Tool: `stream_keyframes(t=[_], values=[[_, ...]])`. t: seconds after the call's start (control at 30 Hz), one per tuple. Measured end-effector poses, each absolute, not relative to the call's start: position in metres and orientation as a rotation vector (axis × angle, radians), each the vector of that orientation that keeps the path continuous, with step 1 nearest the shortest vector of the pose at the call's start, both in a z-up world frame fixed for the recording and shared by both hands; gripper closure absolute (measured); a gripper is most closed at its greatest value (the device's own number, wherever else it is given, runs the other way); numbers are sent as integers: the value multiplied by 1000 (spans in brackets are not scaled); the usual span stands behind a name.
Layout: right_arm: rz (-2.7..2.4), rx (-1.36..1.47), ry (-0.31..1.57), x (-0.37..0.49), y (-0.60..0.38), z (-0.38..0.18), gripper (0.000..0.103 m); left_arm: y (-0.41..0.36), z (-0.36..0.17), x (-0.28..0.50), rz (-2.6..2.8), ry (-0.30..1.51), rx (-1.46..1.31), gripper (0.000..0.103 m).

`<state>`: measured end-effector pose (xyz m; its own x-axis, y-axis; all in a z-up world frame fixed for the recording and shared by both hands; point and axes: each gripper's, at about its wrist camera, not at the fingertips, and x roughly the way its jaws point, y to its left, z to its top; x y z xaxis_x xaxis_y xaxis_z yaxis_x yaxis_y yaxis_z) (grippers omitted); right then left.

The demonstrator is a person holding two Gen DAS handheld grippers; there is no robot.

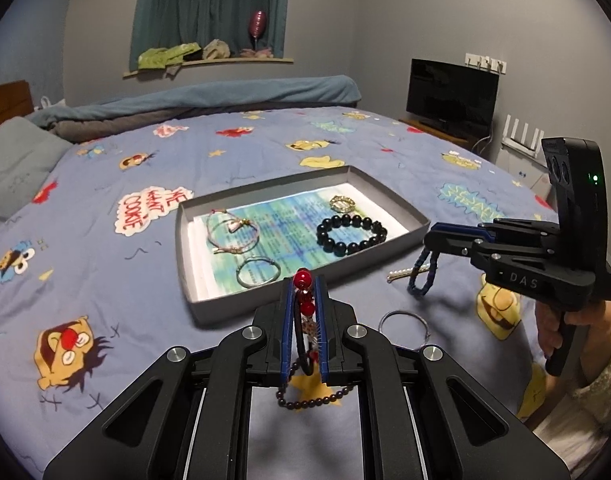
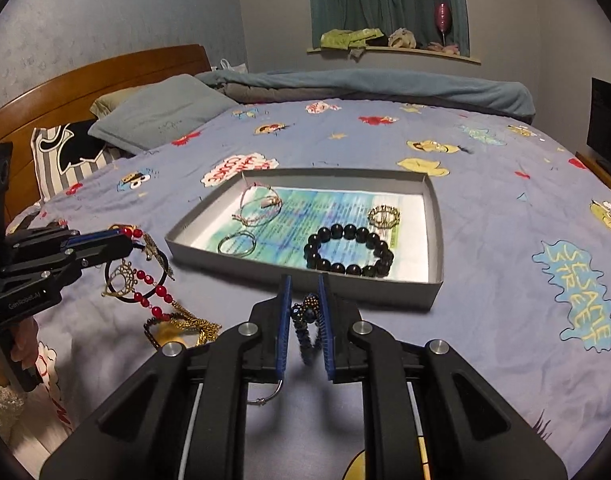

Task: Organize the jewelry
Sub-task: 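Lift the necklace with the left tool while the right tool carries the blue bracelet toward the box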

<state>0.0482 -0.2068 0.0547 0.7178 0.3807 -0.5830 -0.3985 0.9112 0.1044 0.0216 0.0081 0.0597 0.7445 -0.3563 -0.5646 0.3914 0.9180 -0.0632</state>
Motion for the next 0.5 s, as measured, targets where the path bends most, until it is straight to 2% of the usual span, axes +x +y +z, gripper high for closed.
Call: stream_keyframes(t=[0.5], values=[[437,-4,654,47,-213,50,90,27,16,39,-263,771,172,92]])
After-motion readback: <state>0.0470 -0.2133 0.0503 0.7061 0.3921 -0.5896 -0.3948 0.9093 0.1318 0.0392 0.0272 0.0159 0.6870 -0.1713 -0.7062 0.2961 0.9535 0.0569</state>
